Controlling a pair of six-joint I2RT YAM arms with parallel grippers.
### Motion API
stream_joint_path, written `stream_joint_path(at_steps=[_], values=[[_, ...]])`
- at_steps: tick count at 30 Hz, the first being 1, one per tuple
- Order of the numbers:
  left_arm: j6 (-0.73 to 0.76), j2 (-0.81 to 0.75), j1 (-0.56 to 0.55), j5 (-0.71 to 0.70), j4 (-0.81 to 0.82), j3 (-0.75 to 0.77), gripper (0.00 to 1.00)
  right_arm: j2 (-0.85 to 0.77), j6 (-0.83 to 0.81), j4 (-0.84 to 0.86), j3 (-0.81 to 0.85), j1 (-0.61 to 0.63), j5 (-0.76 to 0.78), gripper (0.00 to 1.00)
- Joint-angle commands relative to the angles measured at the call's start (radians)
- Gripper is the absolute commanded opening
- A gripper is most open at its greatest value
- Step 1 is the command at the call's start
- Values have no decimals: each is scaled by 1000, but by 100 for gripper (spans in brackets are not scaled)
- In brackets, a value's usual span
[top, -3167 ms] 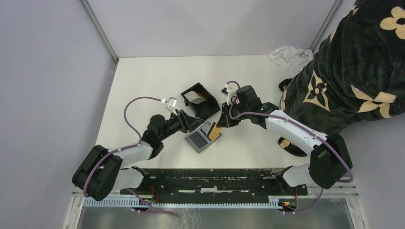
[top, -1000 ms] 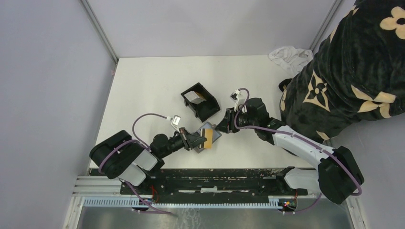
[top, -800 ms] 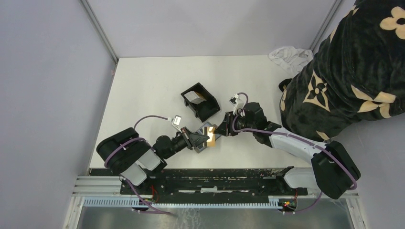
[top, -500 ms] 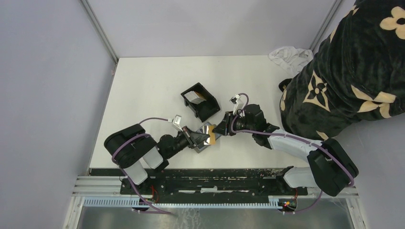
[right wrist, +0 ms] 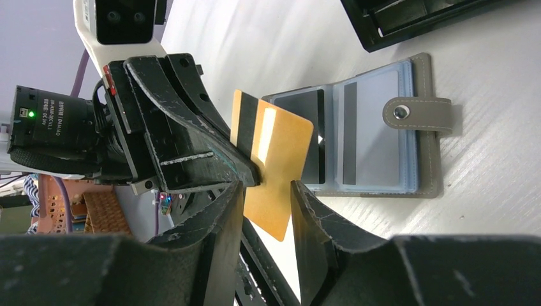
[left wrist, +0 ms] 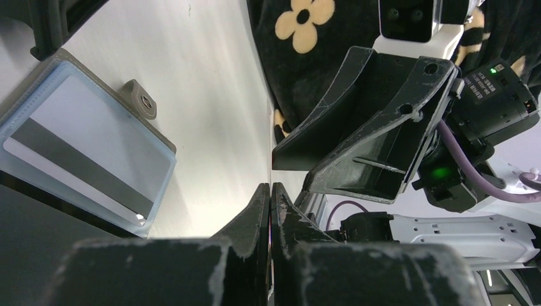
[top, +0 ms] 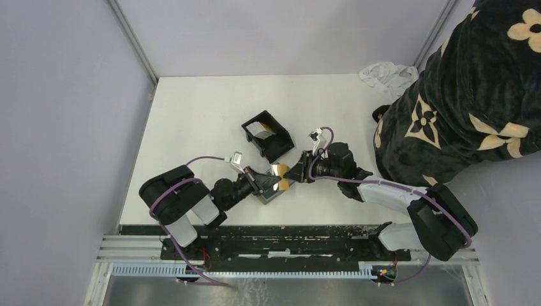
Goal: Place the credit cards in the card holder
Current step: Pick up the credit card from the storage box.
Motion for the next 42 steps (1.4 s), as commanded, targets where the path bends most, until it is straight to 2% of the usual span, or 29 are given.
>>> stream_joint_path(at_steps=[1,8,23,31,36,39,40,42], values=[[-18,-34,-5,-26,196,-11,3,-40,3,47,-13,6,-10,39],[-7,-44,-5,-30,196,-22,3,-66,-1,27,-19,6,-6,39],[-14,-61,-4,-5,196,-14,3,-5,14,82,-24,7,-18,39],[-35,-36,-3,22,197,6,3,75,91,216,-21,8,-84,36],[-41,-33,-3,39,197,17,3,150,167,361,-34,8,-114,25],[-46,-25,-3,37,196,12,3,170,208,432,-43,7,-127,11],[-48,-23,-3,28,196,5,6,168,220,450,-47,8,-131,3],[-59,-20,-2,-6,196,-17,22,162,235,463,-48,7,-133,1]])
